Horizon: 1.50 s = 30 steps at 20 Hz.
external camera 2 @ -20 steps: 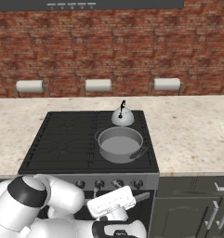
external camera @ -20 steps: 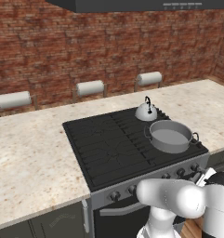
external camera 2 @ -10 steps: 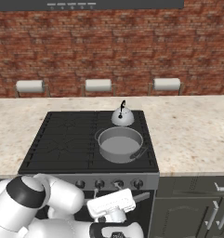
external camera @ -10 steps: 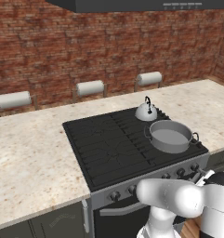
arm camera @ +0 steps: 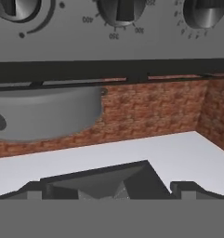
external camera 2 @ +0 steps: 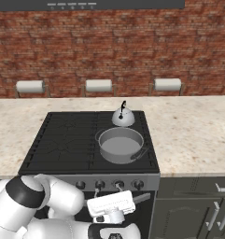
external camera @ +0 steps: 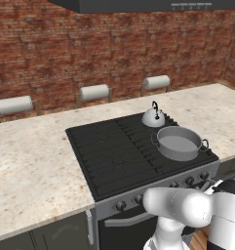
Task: Pick the kettle from the cabinet and place it on a stove burner. Then pick the pot from the counter and place it on another stove burner. Finally, turn both burners on.
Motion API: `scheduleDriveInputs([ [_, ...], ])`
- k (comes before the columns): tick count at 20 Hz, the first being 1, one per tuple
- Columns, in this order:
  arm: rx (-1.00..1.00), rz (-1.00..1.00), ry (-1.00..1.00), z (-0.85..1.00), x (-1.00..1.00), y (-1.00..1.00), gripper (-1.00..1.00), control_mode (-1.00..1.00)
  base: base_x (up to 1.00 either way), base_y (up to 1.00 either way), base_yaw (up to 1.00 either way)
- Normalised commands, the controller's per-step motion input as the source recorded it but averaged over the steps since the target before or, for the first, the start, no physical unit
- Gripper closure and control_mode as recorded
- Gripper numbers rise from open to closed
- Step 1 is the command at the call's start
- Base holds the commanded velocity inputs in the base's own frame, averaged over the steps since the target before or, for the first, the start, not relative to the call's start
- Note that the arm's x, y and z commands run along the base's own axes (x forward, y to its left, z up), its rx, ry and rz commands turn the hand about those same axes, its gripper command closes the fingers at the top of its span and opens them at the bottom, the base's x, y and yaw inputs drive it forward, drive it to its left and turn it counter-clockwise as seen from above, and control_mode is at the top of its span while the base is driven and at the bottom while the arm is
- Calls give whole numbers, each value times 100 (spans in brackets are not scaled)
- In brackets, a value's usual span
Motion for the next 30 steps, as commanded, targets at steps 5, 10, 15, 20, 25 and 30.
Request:
scheduleDriveInputs([
  [5,0,-3,2,-16,14,0,-100,-100,0,0,0],
  [10,-3,0,0,-20,11,-5,-100,-100,0,0,0],
  [15,-4,0,3,-24,24,-21,-100,-100,0,0,0],
  [20,-3,0,3,-19,15,-26,-100,-100,0,0,0],
  [25,-1,0,3,-29,11,-16,-100,-100,0,0,0],
  [30,0,0,1,-19,8,-1,-100,-100,0,0,0],
])
